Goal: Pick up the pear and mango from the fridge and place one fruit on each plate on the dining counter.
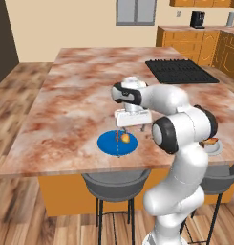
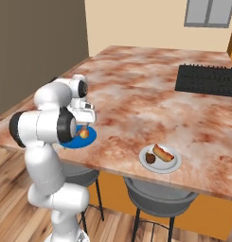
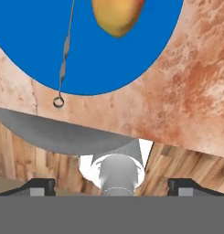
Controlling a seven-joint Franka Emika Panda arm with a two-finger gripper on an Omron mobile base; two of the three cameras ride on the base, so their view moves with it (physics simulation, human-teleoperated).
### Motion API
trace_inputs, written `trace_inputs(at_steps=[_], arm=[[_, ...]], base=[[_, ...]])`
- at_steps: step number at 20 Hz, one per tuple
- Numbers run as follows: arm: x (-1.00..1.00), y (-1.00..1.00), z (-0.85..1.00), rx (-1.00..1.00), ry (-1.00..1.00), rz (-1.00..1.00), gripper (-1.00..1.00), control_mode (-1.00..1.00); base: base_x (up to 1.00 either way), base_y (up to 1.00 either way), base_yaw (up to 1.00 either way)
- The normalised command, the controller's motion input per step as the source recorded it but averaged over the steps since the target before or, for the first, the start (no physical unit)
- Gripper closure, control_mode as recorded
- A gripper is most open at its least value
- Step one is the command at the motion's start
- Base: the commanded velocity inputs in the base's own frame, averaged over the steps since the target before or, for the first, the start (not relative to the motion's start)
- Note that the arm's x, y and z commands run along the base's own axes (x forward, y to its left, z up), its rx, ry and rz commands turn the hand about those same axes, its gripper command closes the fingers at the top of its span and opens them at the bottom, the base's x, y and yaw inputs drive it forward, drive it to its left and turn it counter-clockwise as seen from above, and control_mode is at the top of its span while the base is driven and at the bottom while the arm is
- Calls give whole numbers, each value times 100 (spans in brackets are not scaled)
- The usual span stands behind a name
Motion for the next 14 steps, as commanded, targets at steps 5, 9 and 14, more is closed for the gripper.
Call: trace_inputs(at_steps=[5, 9, 14], arm=[[-100, -14, 40, 8, 4, 1, -100, -100], [-100, 0, 36, 0, 3, 3, -100, -100], [-93, -3, 31, 0, -1, 7, -100, -100]], base=[[0, 0, 0], [0, 0, 0], [0, 0, 0]])
